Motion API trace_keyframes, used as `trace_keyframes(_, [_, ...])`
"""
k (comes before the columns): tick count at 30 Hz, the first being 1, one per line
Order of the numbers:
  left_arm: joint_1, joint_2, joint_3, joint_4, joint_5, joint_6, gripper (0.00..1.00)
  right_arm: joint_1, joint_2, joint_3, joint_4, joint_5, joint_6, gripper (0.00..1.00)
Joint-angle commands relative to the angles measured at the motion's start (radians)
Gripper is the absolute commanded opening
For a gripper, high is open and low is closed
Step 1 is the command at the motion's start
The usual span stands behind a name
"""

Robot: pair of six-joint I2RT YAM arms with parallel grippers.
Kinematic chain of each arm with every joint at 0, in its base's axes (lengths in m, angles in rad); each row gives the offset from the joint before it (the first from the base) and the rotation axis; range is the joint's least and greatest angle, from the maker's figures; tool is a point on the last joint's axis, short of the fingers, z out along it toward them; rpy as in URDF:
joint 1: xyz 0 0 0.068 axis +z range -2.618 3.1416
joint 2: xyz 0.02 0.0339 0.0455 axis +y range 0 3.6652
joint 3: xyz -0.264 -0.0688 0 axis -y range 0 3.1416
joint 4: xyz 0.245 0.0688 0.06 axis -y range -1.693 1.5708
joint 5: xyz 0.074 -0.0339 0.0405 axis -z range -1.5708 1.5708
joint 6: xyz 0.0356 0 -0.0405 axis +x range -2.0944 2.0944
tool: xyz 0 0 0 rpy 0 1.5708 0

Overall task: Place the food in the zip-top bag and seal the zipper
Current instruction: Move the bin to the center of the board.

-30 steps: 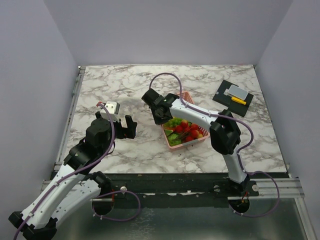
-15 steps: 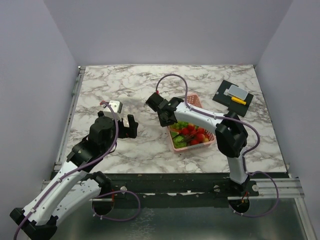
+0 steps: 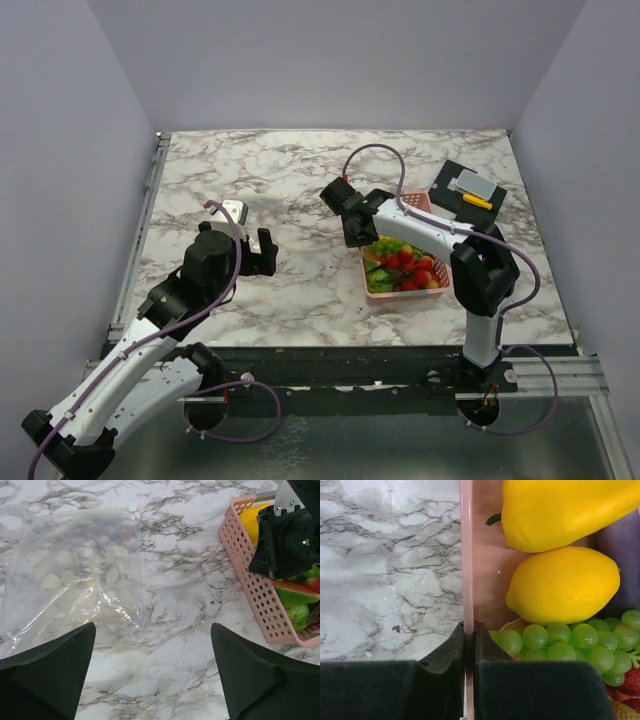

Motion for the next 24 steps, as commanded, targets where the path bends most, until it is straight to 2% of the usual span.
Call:
trace_keyframes(1, [-0.001,0.016,-0.003,0.016,-0.002,-0.009,0.99,-0.010,-0.043,-0.011,0.026,-0.003,-0.023,0.10])
trace_keyframes(2, [-0.001,0.020,-0.004,0.016,-0.005,-0.009,0.99,-0.010,-0.048,-0.004,0.028,-0.017,-0.022,0.21])
trace_keyframes(5, [-0.001,0.027,-0.004,0.017,-0.017,-0.009,0.99,-0.009,-0.055,0.032,0.023,-0.028,-0.025,0.38])
trace_keyframes(11, [-0.001,0.030,-0.006,0.016,-0.034,-0.009,0.99,-0.009,-0.058,0.173,-0.032,-0.055,-0.050,0.49])
trace_keyframes(14, [-0.001,0.026,-0.009,0.015,-0.049,-0.013,0.99,-0.009,-0.061,0.228,-0.022,-0.105,-0.067,0.61])
trace_keyframes(17, [-0.001,0.014,-0.007,0.013,-0.067,-0.014,0.99,-0.008,-0.038,0.299,-0.013,-0.191,-0.066,0.69])
trace_keyframes(24, [-0.001,-0.045,-0.010,0.003,-0.128,-0.023,0.99,0.014,0.063,0.479,-0.027,-0.303,-0.037,0.79])
